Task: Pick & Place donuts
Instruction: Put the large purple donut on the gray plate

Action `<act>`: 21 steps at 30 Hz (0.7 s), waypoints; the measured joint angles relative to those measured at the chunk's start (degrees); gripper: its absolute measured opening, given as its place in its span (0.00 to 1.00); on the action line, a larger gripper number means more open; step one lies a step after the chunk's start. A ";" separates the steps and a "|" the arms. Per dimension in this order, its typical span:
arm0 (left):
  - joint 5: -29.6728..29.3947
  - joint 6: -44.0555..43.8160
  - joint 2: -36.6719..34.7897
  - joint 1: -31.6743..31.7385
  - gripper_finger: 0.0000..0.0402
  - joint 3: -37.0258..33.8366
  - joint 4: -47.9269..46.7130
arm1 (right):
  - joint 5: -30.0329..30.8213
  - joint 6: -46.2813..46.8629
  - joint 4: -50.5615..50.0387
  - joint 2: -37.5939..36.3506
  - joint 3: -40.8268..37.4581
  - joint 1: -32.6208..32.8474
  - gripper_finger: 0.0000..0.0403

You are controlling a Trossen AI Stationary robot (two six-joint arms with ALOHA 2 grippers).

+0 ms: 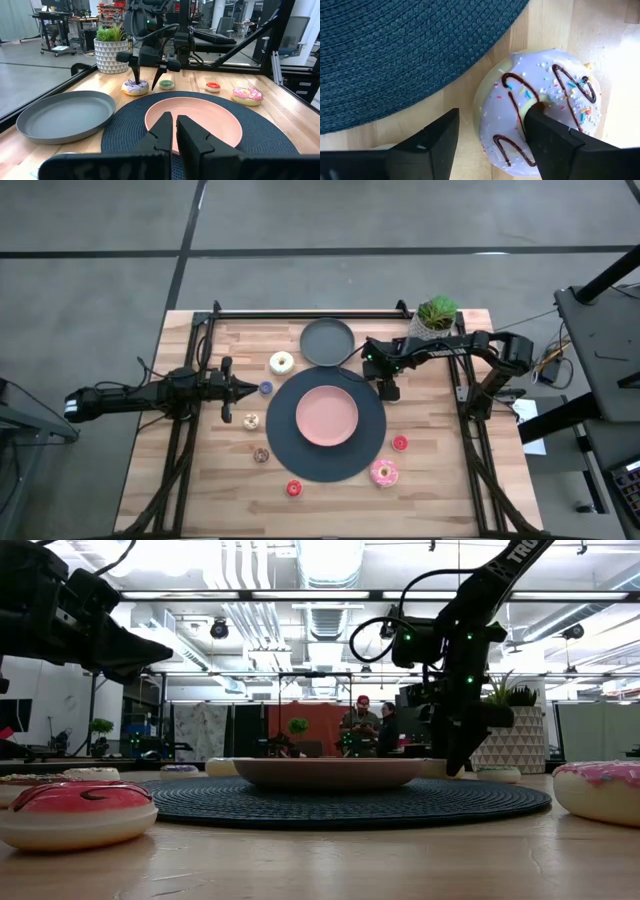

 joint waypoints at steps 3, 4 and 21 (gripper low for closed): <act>0.00 0.00 -0.02 -0.01 0.00 -0.01 0.00 | 0.02 0.14 0.07 0.00 -0.02 -0.01 0.49; 0.00 0.00 0.00 0.00 0.00 0.00 0.00 | 0.02 0.12 0.12 0.00 -0.02 -0.09 0.48; 0.00 0.01 -0.01 0.00 0.00 0.00 0.20 | 0.02 0.17 0.71 0.00 -0.11 -0.13 0.35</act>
